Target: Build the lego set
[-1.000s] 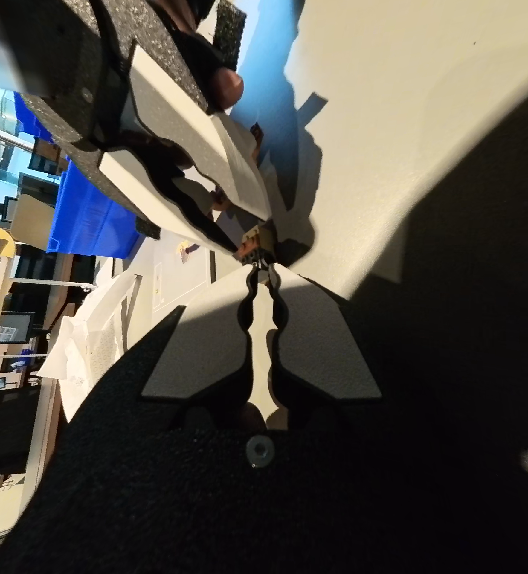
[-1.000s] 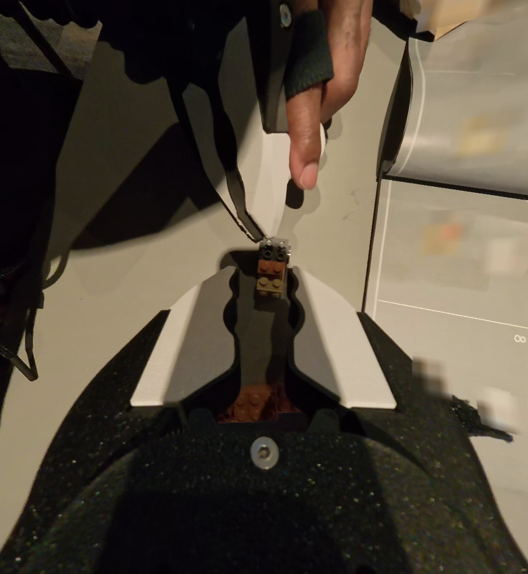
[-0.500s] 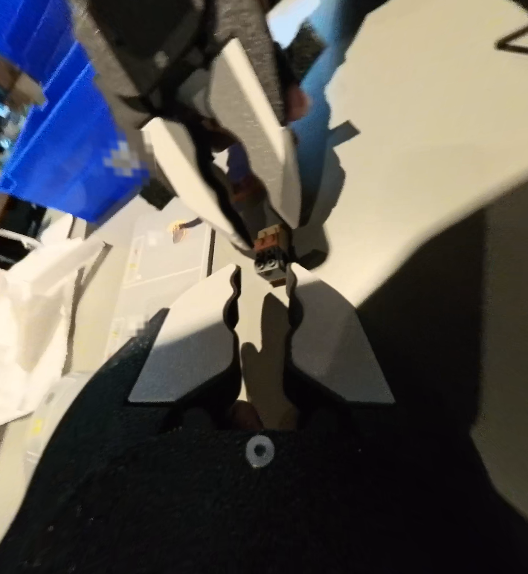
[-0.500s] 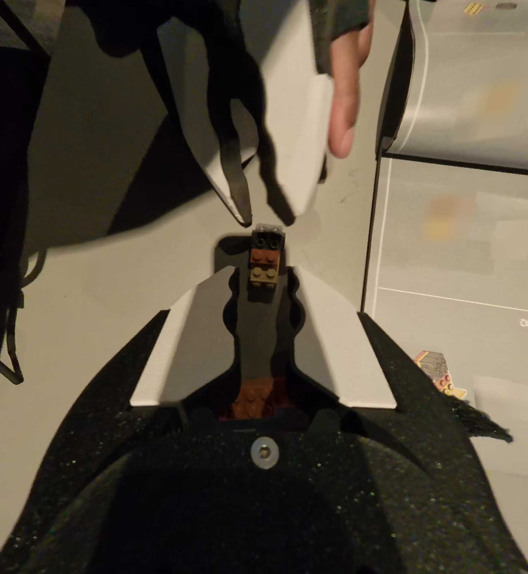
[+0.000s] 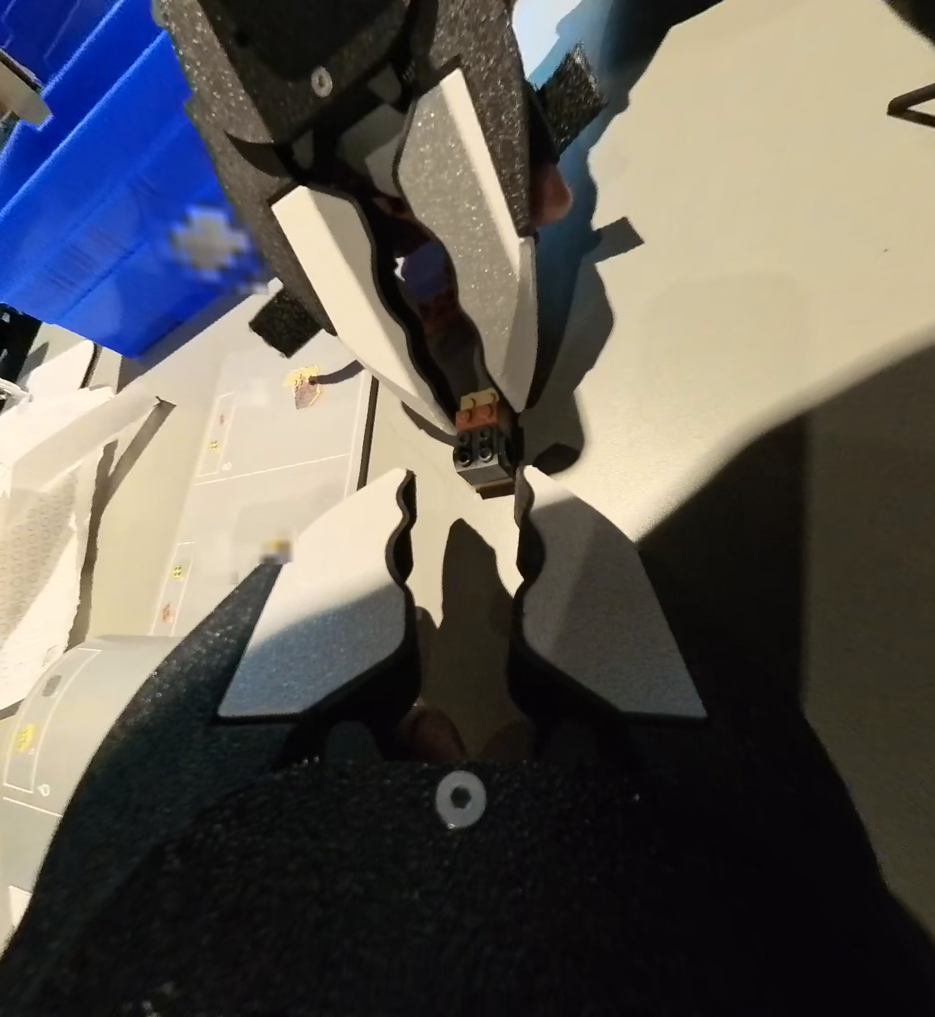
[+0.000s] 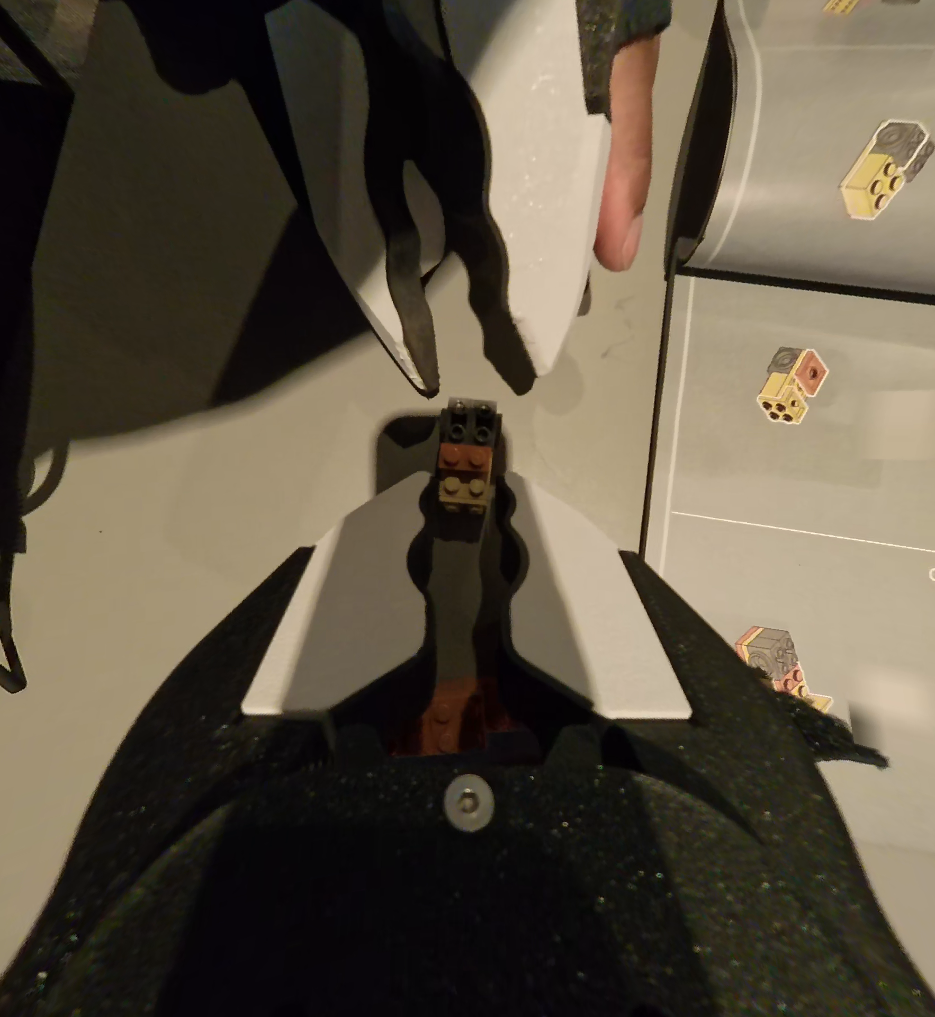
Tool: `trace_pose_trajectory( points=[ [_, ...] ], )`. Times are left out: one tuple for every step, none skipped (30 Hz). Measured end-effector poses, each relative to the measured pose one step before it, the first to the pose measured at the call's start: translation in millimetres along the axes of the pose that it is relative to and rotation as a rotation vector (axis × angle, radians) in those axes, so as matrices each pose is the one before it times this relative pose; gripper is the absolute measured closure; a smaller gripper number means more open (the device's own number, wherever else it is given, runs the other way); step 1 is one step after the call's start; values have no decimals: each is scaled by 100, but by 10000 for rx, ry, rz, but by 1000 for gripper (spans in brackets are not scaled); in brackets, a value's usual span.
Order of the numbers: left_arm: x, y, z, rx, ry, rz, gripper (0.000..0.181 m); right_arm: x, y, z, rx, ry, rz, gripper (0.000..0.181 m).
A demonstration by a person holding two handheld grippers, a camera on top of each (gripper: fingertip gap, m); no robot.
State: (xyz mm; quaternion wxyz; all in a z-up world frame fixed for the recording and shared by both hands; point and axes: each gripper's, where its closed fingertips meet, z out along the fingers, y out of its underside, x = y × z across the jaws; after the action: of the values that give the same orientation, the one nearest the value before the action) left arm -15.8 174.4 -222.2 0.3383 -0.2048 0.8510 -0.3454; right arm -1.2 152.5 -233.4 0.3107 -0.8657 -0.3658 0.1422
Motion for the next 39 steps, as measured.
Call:
trace_pose_trajectory(
  points=[
    [-12, -3, -1, -4, -4, -7, 147, 57, 11, -1, 9, 17, 20, 163],
    [-14, -13, 5, -2, -7, 0, 147, 41, 22, 17, 6, 7, 16, 164],
    [5, -20, 3, -1, 0, 4, 148, 12, 20, 10, -1, -1, 11, 164],
    [9, -4, 3, -2, 4, 3, 148, 1, 27, 20, -10, -5, 0, 164],
    [-5, -12, -2, -1, -4, 2, 148, -5, 10, 19, -2, 6, -11, 164],
    [-7, -19, 3, -1, -10, 3, 148, -14, -14, 10, 6, 1, -8, 165],
    [-10, -10, 3, -4, -5, -2, 148, -7, -7, 4, 5, -6, -1, 165],
    [-6, -7, 1, -1, 2, -3, 148, -7, -1, 12, 6, -5, 0, 165],
    [-3, -12, -2, -2, -4, -1, 148, 6, 2, -5, 7, -7, -1, 165],
    [-2, -11, 4, -3, 0, -6, 148, -2, 0, -3, 8, -5, -6, 165],
    [-8, -11, -6, -4, 0, -10, 148, 21, 1, -5, 12, 5, -11, 165],
    [-15, -5, -3, -4, 3, -13, 148, 42, -6, -2, 17, 12, -7, 165],
    [13, 13, -15, -8, 24, -30, 148, 69, -1, -10, 25, 28, -6, 165],
    [21, -6, -34, -5, 33, -51, 148, 81, -10, -18, 32, 25, 0, 165],
    [24, 7, -30, -6, 47, -67, 147, 137, -33, -25, 61, 41, 28, 165],
    [48, -11, -41, 0, 66, -84, 147, 133, -35, -37, 61, 40, 44, 165],
    [55, -45, -49, 23, 83, -117, 146, 84, -39, -57, 54, 17, 31, 165],
    [25, -89, -79, 52, 77, -153, 145, 42, -44, -63, 47, 0, 9, 165],
    [-16, -144, -90, 87, 63, -185, 145, 25, -65, -69, 41, 0, 4, 165],
    [-84, -207, -108, 124, 32, -223, 144, 42, -102, -81, 54, 26, -12, 165],
    [-154, -214, -107, 132, -3, -257, 143, 18, -167, -90, 82, 30, -31, 165],
    [-186, -171, -86, 113, -9, -264, 143, -53, -154, -78, 61, -8, -41, 165],
    [-124, -149, -80, 91, 14, -239, 142, -43, -125, -85, 47, 8, -56, 165],
    [-61, -163, -61, 94, 40, -213, 141, -3, -148, -84, 59, 35, -61, 165],
    [-31, -156, -44, 84, 47, -204, 141, -17, -138, -85, 42, 17, -34, 165],
    [16, -148, -26, 75, 70, -191, 140, -5, -129, -88, 31, 17, -19, 165],
    [56, -170, -27, 87, 90, -180, 140, -2, -141, -108, 37, 25, -29, 165],
    [74, -202, -18, 105, 87, -169, 139, -24, -154, -110, 37, 13, -29, 165],
    [68, -208, -2, 107, 78, -152, 139, -54, -155, -107, 33, -6, -30, 165],
    [59, -190, 10, 96, 61, -123, 140, -24, -199, -108, 59, 26, -42, 165],
    [9, -118, 28, 52, 19, -90, 140, -47, -199, -106, 55, 17, -36, 165],
    [-58, -8, 50, -13, -40, -41, 140, -41, -172, -85, 46, 17, -35, 166],
    [-59, 77, 63, -69, -48, -4, 140, -21, -159, -81, 41, 24, -30, 166],
    [-27, 48, 44, -44, -31, 10, 140, 1, -133, -73, 33, 26, -17, 165],
    [1, 8, 27, -17, -12, 19, 140, -10, -109, -70, 37, 6, -9, 166],
    [-10, -64, 8, 36, -20, 2, 141, -10, -91, -56, 31, -3, 3, 166],
    [-49, -129, -14, 79, -29, -28, 144, 5, -65, -34, 24, 6, 6, 166],
    [-78, -136, -27, 88, -33, -48, 146, 23, -42, -39, 16, 10, -2, 166],
    [-57, -96, -16, 63, -16, -51, 147, 43, -53, -30, 20, 30, -4, 166]
  ],
)
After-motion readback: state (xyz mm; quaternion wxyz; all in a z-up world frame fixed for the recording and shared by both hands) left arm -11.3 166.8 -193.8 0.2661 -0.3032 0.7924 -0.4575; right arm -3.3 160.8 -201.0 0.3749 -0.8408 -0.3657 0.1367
